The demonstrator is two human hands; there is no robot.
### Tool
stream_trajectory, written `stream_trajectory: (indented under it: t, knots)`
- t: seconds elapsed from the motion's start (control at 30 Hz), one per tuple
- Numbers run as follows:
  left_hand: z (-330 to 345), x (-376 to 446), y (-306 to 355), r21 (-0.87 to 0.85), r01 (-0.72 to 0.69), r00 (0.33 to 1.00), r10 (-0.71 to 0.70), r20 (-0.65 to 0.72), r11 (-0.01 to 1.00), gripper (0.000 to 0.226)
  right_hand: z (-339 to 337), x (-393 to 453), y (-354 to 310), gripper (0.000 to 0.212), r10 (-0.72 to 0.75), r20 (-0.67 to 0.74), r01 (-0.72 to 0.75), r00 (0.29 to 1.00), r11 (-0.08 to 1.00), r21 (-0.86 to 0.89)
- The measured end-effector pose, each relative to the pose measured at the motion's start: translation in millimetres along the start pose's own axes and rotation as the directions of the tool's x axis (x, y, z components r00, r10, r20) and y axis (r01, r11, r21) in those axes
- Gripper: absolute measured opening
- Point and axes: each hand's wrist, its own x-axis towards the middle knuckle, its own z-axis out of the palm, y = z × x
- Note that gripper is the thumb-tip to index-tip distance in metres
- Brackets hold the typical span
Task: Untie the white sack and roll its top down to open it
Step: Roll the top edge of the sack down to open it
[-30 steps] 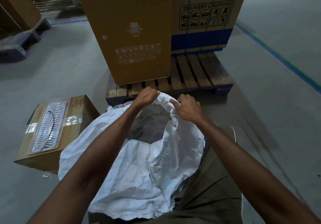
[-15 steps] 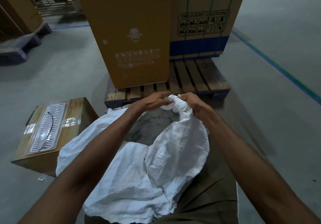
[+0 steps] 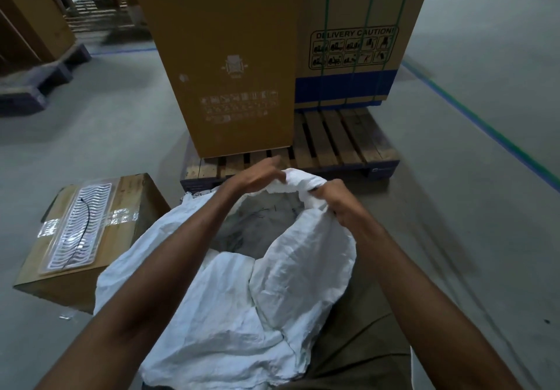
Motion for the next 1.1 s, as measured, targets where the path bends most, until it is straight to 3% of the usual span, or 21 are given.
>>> stream_trajectory:
  t: [0.07, 0.13, 0.23, 0.3, 0.37, 0.43, 0.5, 0.6, 0.67, 0.77, 0.8, 0.9, 0.97, 1.1]
  knots:
    - [-2, -1, -2, 0.209, -0.137, 0.99, 0.124, 0.072, 0.968, 0.072, -13, -4, -7, 0.036, 0.069, 0.063, -0.076, 0.996, 0.99, 0.119]
    - [11, 1, 6, 0.444, -0.288, 0.953, 0.298, 0.049, 0.848, 0.087, -18, 0, -10, 0.052, 0.092, 0.128, -0.112, 0.987, 0.982, 0.155]
    - [48, 4, 21, 0.643, -0.271, 0.929, 0.369, -0.02, 0.716, 0.077, -15, 9, -9, 0.069, 0.111, 0.199, -0.124, 0.974, 0.991, 0.055]
    - [63, 10, 28, 0.671, -0.181, 0.94, 0.327, -0.096, 0.719, 0.054, -13, 6, -11, 0.063, 0.093, 0.197, -0.086, 0.976, 0.995, -0.039]
    - [58, 18, 33, 0.699, -0.066, 0.956, 0.245, -0.159, 0.712, 0.032, -12, 1, -7, 0.05, 0.03, 0.09, -0.017, 0.996, 0.99, -0.14]
    - [42, 23, 41, 0.707, 0.039, 0.971, 0.139, -0.193, 0.706, 0.028, -6, -3, 4, 0.059, -0.097, -0.02, 0.088, 0.995, 0.96, -0.267]
    - [28, 28, 44, 0.661, 0.103, 0.978, 0.046, -0.204, 0.743, 0.025, 4, -11, 13, 0.064, -0.139, -0.101, 0.096, 0.985, 0.932, -0.349]
    - [14, 34, 40, 0.56, 0.086, 0.995, -0.044, -0.087, 0.824, 0.018, 12, -9, 16, 0.036, -0.1, -0.134, 0.066, 0.986, 0.969, -0.238]
    - [8, 36, 31, 0.474, 0.009, 0.999, 0.015, -0.046, 0.88, 0.034, 3, -7, 9, 0.026, -0.081, -0.071, 0.075, 0.994, 0.994, -0.078]
    - [14, 27, 31, 0.551, -0.245, 0.948, 0.316, -0.036, 0.798, 0.084, -26, -2, -2, 0.034, -0.071, 0.094, 0.078, 0.993, 0.994, -0.071]
    - [22, 24, 33, 0.567, -0.338, 0.908, 0.419, -0.014, 0.751, 0.089, -35, 0, -2, 0.042, -0.052, 0.16, 0.066, 0.986, 0.994, -0.086]
    - [47, 27, 42, 0.615, -0.402, 0.87, 0.492, 0.026, 0.678, 0.074, -58, 17, 5, 0.08, 0.04, 0.252, -0.007, 0.967, 0.992, -0.13]
    - [51, 33, 52, 0.699, -0.317, 0.896, 0.444, -0.001, 0.641, 0.054, -60, 12, 5, 0.077, 0.002, 0.17, 0.042, 0.986, 0.966, -0.254]
    - [35, 38, 76, 0.779, -0.072, 0.953, 0.274, -0.131, 0.623, 0.038, -44, -15, 11, 0.05, -0.151, -0.204, 0.054, 0.967, 0.907, -0.418]
